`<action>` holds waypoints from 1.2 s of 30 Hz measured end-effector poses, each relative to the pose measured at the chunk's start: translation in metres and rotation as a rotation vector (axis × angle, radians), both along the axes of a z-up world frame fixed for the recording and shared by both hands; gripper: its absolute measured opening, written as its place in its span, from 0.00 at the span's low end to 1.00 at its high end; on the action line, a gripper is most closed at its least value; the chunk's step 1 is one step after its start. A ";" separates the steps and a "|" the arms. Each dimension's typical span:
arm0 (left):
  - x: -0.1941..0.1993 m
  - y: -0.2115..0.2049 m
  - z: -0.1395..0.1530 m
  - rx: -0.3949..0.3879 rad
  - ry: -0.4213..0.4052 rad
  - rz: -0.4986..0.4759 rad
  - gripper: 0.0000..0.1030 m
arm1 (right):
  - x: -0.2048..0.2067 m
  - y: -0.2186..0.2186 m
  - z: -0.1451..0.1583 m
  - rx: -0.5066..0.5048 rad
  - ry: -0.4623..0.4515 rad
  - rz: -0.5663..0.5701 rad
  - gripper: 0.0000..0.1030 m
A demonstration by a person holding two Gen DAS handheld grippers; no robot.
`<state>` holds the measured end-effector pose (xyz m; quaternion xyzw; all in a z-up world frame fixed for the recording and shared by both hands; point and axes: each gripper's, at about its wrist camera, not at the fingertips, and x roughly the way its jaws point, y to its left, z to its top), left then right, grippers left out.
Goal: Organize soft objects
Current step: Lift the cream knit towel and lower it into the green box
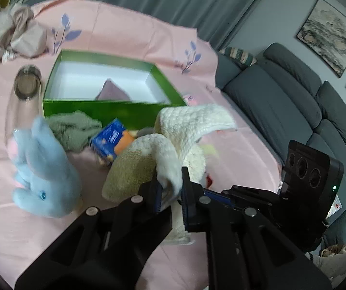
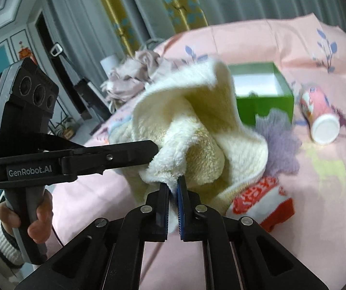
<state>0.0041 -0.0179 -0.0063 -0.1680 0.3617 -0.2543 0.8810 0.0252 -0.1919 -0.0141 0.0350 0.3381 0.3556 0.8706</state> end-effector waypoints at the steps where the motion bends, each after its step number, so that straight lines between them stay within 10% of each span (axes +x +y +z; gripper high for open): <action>1: -0.003 0.000 0.006 -0.002 -0.016 -0.003 0.11 | -0.002 0.002 0.004 0.003 -0.010 0.002 0.07; 19: -0.008 -0.006 0.086 0.052 -0.229 -0.030 0.11 | -0.025 0.006 0.075 0.014 -0.290 0.019 0.07; 36: 0.057 -0.009 0.153 0.137 -0.368 0.024 0.10 | 0.040 0.015 0.150 0.016 -0.473 -0.031 0.07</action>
